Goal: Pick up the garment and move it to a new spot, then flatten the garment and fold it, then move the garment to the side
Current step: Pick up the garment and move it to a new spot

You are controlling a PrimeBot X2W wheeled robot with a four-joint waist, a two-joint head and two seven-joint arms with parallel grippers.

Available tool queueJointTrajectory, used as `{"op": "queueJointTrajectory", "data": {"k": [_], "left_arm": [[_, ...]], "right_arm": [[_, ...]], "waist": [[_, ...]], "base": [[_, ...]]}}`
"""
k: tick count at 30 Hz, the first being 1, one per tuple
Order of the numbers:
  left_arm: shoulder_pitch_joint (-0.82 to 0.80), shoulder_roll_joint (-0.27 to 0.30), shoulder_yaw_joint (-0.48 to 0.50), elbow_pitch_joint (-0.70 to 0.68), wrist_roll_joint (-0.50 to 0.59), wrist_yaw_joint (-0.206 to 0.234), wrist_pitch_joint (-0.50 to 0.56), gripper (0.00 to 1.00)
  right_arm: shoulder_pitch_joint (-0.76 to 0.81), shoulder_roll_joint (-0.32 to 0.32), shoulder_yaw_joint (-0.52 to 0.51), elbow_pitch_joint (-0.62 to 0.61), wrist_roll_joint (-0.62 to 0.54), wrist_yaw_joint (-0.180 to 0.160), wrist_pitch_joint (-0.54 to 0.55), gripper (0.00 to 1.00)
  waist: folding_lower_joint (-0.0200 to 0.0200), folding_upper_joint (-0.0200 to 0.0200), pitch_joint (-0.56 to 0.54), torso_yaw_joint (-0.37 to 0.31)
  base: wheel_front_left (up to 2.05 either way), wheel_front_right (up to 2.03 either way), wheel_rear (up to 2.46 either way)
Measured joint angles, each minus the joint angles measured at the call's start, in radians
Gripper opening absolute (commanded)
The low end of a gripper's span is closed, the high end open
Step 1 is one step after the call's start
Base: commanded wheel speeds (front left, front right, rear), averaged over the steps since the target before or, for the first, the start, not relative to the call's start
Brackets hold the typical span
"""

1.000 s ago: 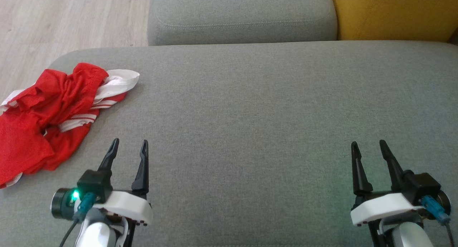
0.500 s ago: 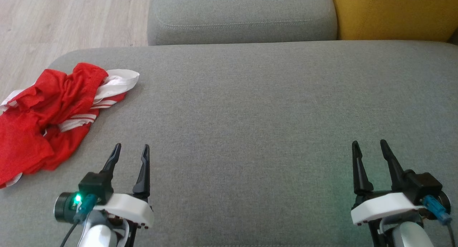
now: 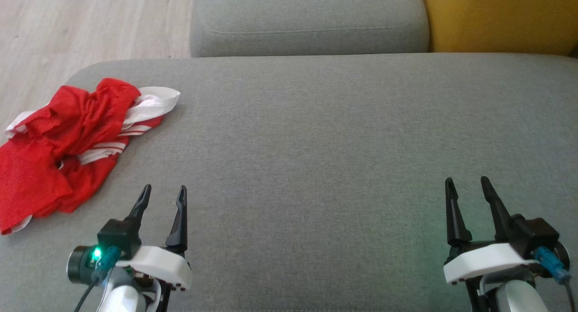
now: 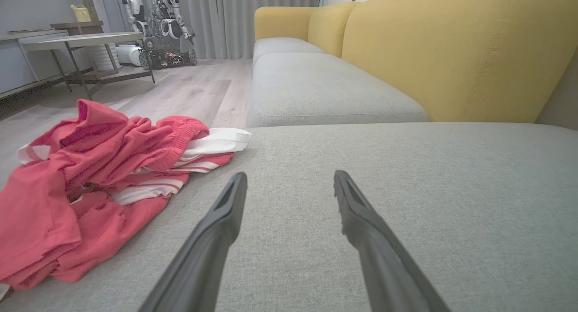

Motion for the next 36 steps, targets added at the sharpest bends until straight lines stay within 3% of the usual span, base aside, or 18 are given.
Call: {"op": "queueJointTrajectory", "data": {"k": [10, 28, 36], "left_arm": [[-0.001, 0.000, 0.026, 0.014, -0.002, -0.007, 0.000, 1.00], [-0.002, 0.005, 0.093, 0.026, -0.026, -0.006, 0.000, 1.00], [-0.001, 0.006, 0.101, 0.026, -0.026, -0.006, 0.000, 1.00]], "right_arm": [[0.000, 0.000, 0.022, -0.021, 0.015, 0.000, 0.014, 1.00], [0.003, 0.001, 0.064, -0.096, 0.024, 0.000, 0.046, 1.00], [0.005, 0.001, 0.066, -0.107, 0.013, 0.000, 0.055, 1.00]], "waist": [[0.0000, 0.0000, 0.000, 0.076], [0.0000, 0.0000, -0.002, 0.358], [0.0000, 0.0000, -0.005, 0.427]], "base": [[0.00, 0.00, 0.00], [0.00, 0.00, 0.00], [0.00, 0.00, 0.00]]}}
